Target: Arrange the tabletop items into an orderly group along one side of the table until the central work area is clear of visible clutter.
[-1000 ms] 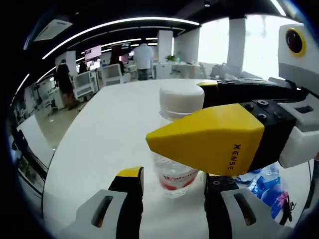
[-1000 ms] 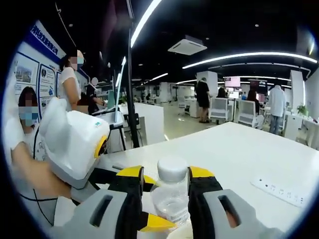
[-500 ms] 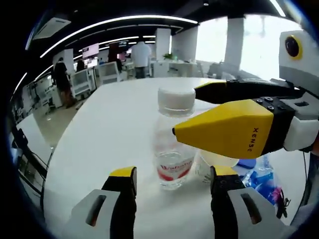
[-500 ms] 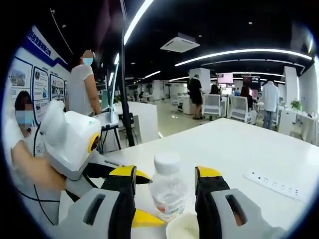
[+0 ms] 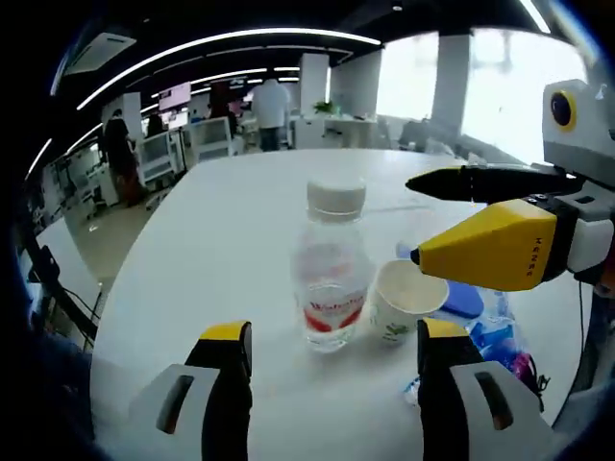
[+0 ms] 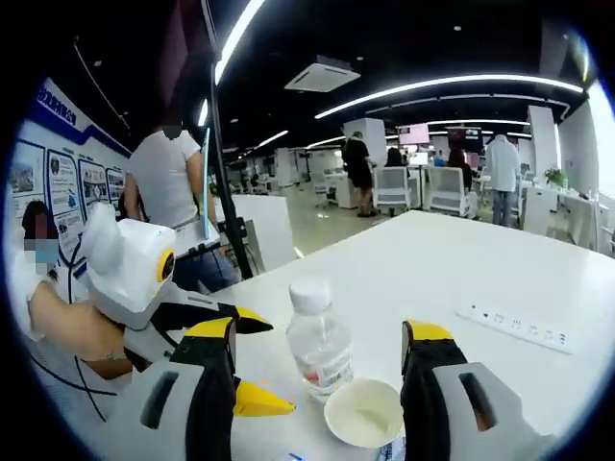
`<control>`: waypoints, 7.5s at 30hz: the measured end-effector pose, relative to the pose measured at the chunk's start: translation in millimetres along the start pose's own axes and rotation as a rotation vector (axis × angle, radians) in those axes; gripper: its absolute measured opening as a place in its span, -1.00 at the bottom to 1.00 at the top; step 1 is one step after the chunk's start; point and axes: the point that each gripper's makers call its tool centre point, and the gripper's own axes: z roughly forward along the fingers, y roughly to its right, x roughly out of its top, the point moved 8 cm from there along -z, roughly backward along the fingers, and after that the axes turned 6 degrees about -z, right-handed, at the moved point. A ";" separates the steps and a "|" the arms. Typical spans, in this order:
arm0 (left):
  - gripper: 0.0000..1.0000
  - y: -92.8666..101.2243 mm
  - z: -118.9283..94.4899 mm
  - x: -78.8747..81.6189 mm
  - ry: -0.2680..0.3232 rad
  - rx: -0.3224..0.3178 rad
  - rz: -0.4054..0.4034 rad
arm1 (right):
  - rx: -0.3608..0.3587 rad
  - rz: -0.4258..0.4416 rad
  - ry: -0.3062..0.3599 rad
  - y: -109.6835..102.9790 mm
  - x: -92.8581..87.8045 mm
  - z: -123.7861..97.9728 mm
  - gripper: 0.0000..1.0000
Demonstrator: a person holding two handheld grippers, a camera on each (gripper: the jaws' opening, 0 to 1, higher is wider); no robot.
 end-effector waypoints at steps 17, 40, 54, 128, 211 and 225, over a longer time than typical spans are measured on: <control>0.67 7.8 -33.3 -17.5 -0.040 -0.036 -0.029 | -0.058 0.091 -0.044 -18.1 -8.0 -50.4 0.68; 0.74 35.4 -63.5 -33.5 -0.085 -0.094 0.013 | -0.126 0.134 -0.038 -51.1 -20.5 -125.0 0.65; 0.71 34.5 -80.2 -26.5 -0.071 -0.136 0.020 | -0.183 0.127 -0.036 -51.6 -14.6 -145.0 0.62; 0.57 106.1 -33.6 -86.4 -0.190 0.147 -0.315 | 0.008 0.354 -0.148 50.5 -119.5 -178.9 0.31; -1.00 174.6 -8.2 -32.6 -0.002 0.113 -0.382 | -0.066 0.468 -0.128 86.0 -110.0 -214.2 -1.00; -1.00 249.0 30.5 -15.4 -0.033 0.001 -0.301 | -0.178 0.518 -0.087 150.1 -122.4 -272.6 -1.00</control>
